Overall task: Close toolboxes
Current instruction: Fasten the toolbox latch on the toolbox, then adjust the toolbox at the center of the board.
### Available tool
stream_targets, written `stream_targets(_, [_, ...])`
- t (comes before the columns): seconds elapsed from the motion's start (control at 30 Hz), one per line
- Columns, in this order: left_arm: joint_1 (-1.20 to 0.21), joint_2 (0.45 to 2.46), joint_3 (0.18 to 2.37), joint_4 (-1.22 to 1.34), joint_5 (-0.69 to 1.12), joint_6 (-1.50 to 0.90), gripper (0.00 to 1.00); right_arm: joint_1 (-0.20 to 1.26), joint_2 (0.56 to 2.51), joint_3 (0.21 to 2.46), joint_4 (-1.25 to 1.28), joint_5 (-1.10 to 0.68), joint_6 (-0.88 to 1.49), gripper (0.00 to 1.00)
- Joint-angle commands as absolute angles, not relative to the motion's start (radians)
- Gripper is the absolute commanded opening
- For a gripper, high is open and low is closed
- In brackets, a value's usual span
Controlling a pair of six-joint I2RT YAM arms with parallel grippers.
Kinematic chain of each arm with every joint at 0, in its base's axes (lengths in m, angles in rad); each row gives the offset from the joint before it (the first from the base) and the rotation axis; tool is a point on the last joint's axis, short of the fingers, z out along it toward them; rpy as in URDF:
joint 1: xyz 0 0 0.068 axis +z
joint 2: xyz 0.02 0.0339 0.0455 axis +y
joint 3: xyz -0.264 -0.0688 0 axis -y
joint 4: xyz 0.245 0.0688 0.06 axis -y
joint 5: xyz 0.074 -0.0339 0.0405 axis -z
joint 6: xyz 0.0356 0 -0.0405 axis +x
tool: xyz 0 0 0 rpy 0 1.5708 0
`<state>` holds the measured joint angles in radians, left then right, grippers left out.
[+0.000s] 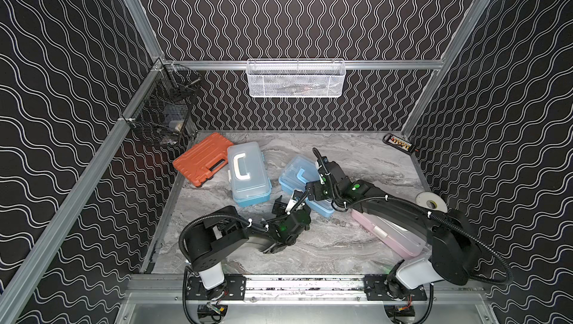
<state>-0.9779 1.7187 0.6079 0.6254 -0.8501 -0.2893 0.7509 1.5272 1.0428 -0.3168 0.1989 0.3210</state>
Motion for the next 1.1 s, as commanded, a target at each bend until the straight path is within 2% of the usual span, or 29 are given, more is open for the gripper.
stream_targets(0.0, [-0.966, 1.694, 0.617, 0.660, -0.832, -0.282, 0.99, 0.753, 1.561, 1.010, -0.627, 0.035, 0.390, 0.94])
stream_targets(0.3, [-0.909, 1.637, 0.611, 0.617, -0.753, -0.320, 0.99, 0.753, 1.561, 0.985, -0.608, 0.024, 0.408, 0.92])
stream_targets(0.7, [-0.901, 1.664, 0.700, 0.521, -0.700, -0.357, 0.99, 0.753, 1.574, 0.978, -0.599, 0.004, 0.411, 0.89])
stream_targets(1.07, [-0.881, 1.649, 0.703, 0.517, -0.677, -0.366, 0.99, 0.753, 1.539, 1.096, -0.655, 0.044, 0.383, 0.90])
